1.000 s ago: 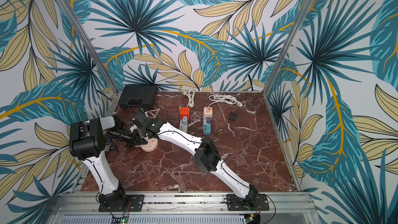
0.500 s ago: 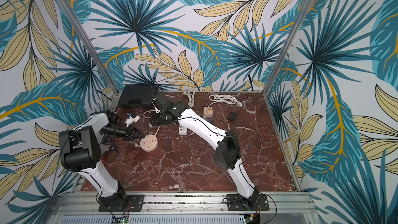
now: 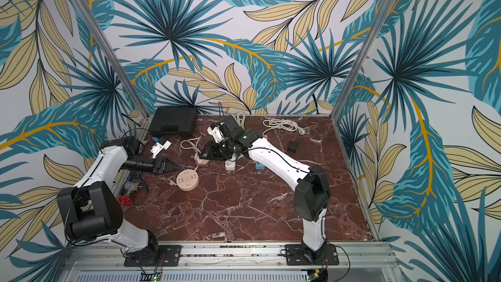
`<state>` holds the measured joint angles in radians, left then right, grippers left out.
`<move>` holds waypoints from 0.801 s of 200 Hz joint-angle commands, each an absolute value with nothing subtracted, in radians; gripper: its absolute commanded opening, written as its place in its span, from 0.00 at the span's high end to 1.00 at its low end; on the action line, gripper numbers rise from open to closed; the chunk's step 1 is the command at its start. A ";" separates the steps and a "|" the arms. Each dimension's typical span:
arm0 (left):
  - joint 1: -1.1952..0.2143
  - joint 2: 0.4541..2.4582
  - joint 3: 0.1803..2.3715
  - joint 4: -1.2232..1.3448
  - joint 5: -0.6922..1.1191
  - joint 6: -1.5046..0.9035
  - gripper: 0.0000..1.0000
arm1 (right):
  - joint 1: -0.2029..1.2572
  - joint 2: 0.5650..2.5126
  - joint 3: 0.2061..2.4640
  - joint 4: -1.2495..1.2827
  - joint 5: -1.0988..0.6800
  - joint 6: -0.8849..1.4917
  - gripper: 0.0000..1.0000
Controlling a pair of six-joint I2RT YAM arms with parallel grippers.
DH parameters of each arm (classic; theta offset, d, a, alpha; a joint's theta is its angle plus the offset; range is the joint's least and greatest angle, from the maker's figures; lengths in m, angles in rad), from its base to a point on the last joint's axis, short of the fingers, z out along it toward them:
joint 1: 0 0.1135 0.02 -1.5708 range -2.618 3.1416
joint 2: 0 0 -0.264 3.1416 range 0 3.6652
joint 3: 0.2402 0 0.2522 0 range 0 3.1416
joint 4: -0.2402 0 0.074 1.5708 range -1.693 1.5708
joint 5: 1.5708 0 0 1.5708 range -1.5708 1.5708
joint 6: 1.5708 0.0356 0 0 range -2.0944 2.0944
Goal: Pull the plug off the socket
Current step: Remove the plug from the socket.
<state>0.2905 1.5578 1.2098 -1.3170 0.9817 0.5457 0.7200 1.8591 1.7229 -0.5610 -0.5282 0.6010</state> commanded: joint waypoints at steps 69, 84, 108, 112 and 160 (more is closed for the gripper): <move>0.295 1.523 1.150 -1.226 0.994 0.498 0.29 | 0.509 1.608 1.474 -0.757 -0.323 0.502 1.00; 0.296 1.525 1.150 -1.221 0.990 0.493 0.28 | 0.474 1.610 1.497 -0.885 -0.124 0.457 1.00; 0.296 1.518 1.147 -1.217 0.988 0.489 0.27 | 0.427 1.665 1.560 -1.068 0.158 0.417 1.00; 0.295 1.517 1.147 -1.215 0.988 0.488 0.27 | 0.417 1.677 1.567 -1.087 0.188 0.415 1.00; 0.295 1.515 1.144 -1.206 0.982 0.479 0.26 | 0.335 1.822 1.668 -1.216 0.423 0.450 1.00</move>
<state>0.2905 1.5425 1.1717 -1.2201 0.9802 0.4805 0.3580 1.7500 1.6123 -1.0779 0.2188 0.4511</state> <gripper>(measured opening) 0.740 0.447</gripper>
